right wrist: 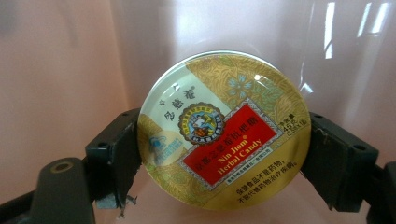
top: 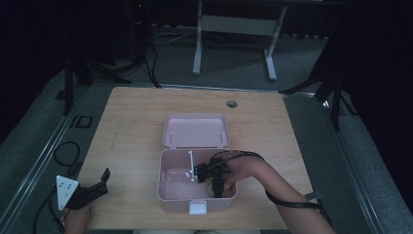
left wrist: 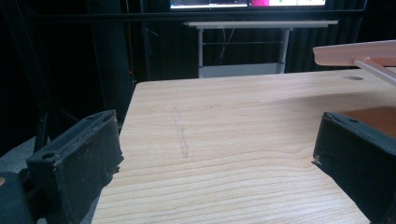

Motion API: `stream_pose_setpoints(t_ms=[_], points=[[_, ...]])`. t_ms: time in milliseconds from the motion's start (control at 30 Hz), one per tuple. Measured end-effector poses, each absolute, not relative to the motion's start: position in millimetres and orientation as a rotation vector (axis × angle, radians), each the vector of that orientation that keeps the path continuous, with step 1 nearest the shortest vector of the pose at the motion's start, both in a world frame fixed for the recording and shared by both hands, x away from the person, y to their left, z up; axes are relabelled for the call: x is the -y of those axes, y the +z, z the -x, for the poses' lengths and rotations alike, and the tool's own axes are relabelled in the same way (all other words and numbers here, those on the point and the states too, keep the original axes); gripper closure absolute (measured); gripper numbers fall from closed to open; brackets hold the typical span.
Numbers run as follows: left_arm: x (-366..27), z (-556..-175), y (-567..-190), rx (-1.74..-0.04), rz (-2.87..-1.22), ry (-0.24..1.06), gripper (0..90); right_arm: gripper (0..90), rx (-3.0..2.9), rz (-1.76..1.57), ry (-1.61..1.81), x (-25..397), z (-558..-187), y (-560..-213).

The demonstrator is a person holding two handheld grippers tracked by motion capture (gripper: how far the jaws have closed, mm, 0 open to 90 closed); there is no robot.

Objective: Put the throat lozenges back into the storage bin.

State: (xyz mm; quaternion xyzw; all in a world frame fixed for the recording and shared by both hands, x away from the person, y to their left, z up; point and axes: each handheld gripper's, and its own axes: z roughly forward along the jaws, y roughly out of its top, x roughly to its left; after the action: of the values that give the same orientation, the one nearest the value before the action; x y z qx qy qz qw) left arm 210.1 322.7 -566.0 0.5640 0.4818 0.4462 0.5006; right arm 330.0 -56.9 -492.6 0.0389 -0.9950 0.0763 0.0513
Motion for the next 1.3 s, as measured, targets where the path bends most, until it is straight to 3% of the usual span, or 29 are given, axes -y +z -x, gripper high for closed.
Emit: stream_pose_setpoints(t_ms=[567,933,1300], points=[[-322.7,-210.1,-566.0,-1.166,-1.363,1.078,1.3,17.0,3.020,-0.095,0.203,58.1,-329.1,-484.7],[-322.5,-210.3,-565.9,-1.169,-1.366,1.080,1.4,13.9,3.079,-0.050,-0.050,74.3,-327.8,-423.3],[-322.2,-210.5,-565.9,-1.169,-1.367,1.081,1.3,11.9,3.137,0.106,-0.352,134.8,-334.5,-364.1]])
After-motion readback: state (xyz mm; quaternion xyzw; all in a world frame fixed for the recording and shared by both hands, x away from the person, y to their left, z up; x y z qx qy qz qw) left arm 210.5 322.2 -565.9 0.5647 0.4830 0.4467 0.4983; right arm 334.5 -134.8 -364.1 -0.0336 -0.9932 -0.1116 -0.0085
